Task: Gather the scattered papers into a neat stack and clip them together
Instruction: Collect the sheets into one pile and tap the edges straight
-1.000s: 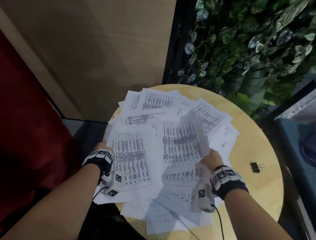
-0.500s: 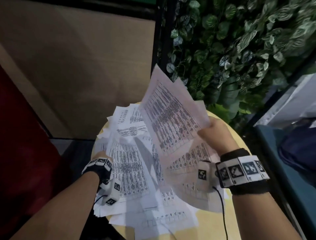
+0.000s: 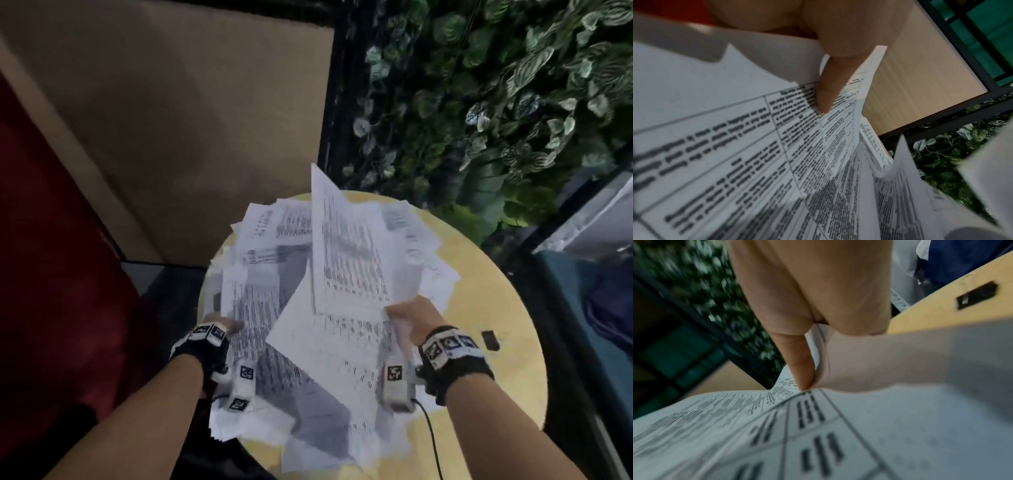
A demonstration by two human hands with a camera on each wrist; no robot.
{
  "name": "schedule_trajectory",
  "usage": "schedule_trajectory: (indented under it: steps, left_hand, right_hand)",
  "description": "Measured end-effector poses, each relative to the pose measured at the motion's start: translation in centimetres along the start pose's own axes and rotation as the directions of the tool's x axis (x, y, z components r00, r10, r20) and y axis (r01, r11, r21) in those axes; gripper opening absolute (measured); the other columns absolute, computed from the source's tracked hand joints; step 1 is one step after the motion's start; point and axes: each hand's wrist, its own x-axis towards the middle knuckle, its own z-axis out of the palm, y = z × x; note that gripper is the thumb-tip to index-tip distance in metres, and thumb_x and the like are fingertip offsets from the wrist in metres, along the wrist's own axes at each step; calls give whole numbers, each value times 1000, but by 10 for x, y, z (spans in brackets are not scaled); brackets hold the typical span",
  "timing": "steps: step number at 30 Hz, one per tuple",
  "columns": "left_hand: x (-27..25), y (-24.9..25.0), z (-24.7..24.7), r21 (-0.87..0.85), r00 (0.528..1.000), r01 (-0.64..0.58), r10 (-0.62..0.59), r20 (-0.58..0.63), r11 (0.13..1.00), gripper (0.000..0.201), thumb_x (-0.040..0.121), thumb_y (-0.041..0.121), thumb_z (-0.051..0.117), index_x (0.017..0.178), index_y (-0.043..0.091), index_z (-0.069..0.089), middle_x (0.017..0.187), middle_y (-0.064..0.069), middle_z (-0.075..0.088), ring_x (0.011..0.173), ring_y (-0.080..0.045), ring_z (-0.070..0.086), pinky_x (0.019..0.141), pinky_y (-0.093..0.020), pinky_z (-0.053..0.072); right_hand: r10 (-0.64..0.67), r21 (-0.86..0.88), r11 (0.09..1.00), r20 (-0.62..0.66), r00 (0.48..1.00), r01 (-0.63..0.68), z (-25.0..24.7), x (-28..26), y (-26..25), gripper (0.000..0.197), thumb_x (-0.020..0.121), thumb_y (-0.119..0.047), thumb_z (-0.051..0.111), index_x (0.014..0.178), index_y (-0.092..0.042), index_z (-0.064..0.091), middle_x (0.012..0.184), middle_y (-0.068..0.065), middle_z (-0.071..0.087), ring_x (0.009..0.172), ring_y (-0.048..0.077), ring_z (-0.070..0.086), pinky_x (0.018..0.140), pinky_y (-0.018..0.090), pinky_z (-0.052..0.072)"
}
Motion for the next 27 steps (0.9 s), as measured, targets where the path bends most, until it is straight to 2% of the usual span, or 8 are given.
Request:
schedule_trajectory:
  steps: [3,6,9,13,16,21,24,27]
  left_hand:
    - [-8,-1,-2,-5,999,40,-40,9,999,71,82,29,68,138,-3,39,141,-19,45,127,-33,48,106,-38,41]
    - [-7,-4,-2,-25,1000,14,-14,21,1000,67,82,25,69,136,-3,41,137,-18,50,123,-34,51,103,-38,44]
    - [-8,-7,-2,-47,999,38,-36,35,998,67,82,25,68,136,-4,41,136,-19,51,121,-35,53,100,-37,45]
    - [-6,-7,1,-108,996,82,-78,39,991,64,86,21,63,137,-8,36,141,-21,45,127,-35,47,103,-37,40]
    - [-4,-11,4,-201,994,104,-96,51,974,74,89,31,58,143,-7,23,147,-23,34,133,-37,38,107,-39,35]
    - [4,-17,5,-308,994,105,-96,44,945,82,87,59,41,140,-3,33,142,-23,42,130,-36,42,112,-39,31]
    - [-1,-14,4,-335,991,132,-132,22,933,80,91,59,32,139,-6,35,143,-25,40,131,-35,40,110,-37,28]
    - [-4,-17,6,-338,990,138,-140,17,931,68,96,46,35,139,-6,34,144,-25,37,132,-36,39,109,-36,30]
  right_hand:
    - [90,-355,931,-10,996,-88,29,19,41,23,82,-8,63,103,1,57,96,13,59,87,26,55,75,26,44]
    - [156,-351,926,13,988,-142,54,26,57,37,79,-5,67,113,5,56,110,16,64,101,32,61,88,34,51]
    - [160,-358,924,32,987,-138,67,28,52,40,78,-6,70,113,5,57,112,18,64,104,31,62,88,34,52]
    - [82,-176,982,68,994,-69,80,22,40,34,77,-8,70,107,3,59,106,19,66,100,33,63,89,40,52]
    - [2,-129,992,137,991,16,92,13,29,24,80,-2,63,103,0,59,106,21,66,102,35,62,89,47,52]
    - [-149,98,987,241,959,129,93,-10,-8,27,83,3,58,109,1,57,94,14,66,83,22,61,63,23,47]
    - [-235,439,895,319,918,76,77,-22,-25,14,86,6,55,88,1,68,72,5,69,66,15,67,62,22,53]
    - [-271,725,685,345,899,-71,62,-18,-22,21,87,6,47,98,13,63,93,22,71,84,27,70,74,34,58]
